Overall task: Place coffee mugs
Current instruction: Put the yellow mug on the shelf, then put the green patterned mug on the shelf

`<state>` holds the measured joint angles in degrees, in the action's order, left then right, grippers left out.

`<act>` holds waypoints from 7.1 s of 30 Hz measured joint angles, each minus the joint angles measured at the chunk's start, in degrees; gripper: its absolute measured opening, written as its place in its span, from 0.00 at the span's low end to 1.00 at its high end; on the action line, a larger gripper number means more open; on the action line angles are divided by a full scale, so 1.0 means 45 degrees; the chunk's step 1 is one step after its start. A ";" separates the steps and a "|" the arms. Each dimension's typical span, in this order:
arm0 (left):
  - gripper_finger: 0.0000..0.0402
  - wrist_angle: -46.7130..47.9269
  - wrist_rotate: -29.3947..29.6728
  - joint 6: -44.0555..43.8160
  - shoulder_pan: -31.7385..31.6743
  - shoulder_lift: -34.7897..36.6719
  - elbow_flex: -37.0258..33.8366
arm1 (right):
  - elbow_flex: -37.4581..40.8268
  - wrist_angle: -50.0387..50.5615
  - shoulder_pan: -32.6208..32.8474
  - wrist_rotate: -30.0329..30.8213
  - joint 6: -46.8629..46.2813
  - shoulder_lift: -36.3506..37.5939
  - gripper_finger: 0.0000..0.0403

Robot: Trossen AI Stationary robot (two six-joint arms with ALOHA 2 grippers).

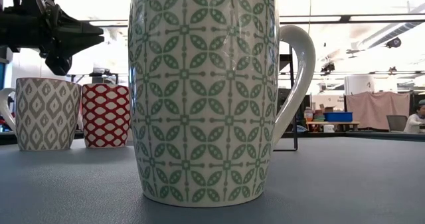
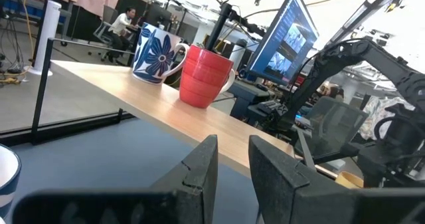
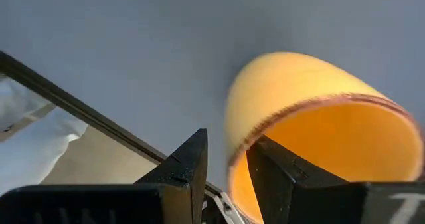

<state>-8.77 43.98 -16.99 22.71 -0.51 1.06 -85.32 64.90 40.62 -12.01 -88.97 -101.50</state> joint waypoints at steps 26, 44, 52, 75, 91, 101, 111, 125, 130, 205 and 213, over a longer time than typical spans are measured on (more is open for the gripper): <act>0.17 -0.0001 0.0001 0.0000 -0.0003 0.0000 0.0000 | -0.0818 0.3171 -0.0623 0.0154 0.2834 0.1121 0.03; 0.17 0.0000 0.0001 0.0000 -0.0001 0.0000 -0.0002 | -0.1219 0.4174 -0.3501 0.3431 0.6075 0.4278 0.03; 0.17 0.0003 -0.0002 0.0000 -0.0002 0.0000 -0.0005 | -0.1886 0.4174 -0.5238 0.3612 0.9373 0.4521 0.03; 0.17 -0.0001 -0.0003 0.0000 -0.0003 0.0000 -0.0005 | -0.5933 0.4609 -0.8692 0.4337 1.6417 0.1269 0.03; 0.17 0.0003 -0.0003 0.0000 0.0000 0.0000 -0.0003 | -0.6061 0.4368 -0.9296 0.3823 1.7120 0.0471 0.03; 0.17 -0.0002 -0.0002 0.0000 -0.0002 0.0000 -0.0001 | -0.6164 0.4013 -0.9292 0.3544 1.7229 0.0416 0.04; 0.17 0.0003 0.0001 0.0000 -0.0003 0.0000 -0.0001 | -0.6222 0.3916 -0.9287 0.3531 1.7369 0.0409 0.17; 0.17 0.0002 0.0001 0.0000 -0.0003 0.0000 -0.0001 | -0.7861 0.4219 -0.9282 0.3653 1.7113 0.0409 0.20; 0.17 0.0002 -0.0002 0.0000 0.0001 0.0000 -0.0005 | -0.8563 0.3979 -0.9117 0.3409 1.6849 0.0409 0.18; 0.17 0.0002 0.0001 0.0000 -0.0003 0.0000 -0.0004 | -0.6543 0.2124 -0.4885 0.2817 1.1441 -0.0257 0.28; 0.17 0.0003 0.0001 0.0000 -0.0001 0.0000 -0.0002 | -0.4637 -0.0361 -0.4456 0.2336 0.9313 -0.0257 0.32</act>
<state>-8.75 43.99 -16.99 22.71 -0.51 1.05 -106.19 63.28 20.57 -1.50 -47.06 -102.65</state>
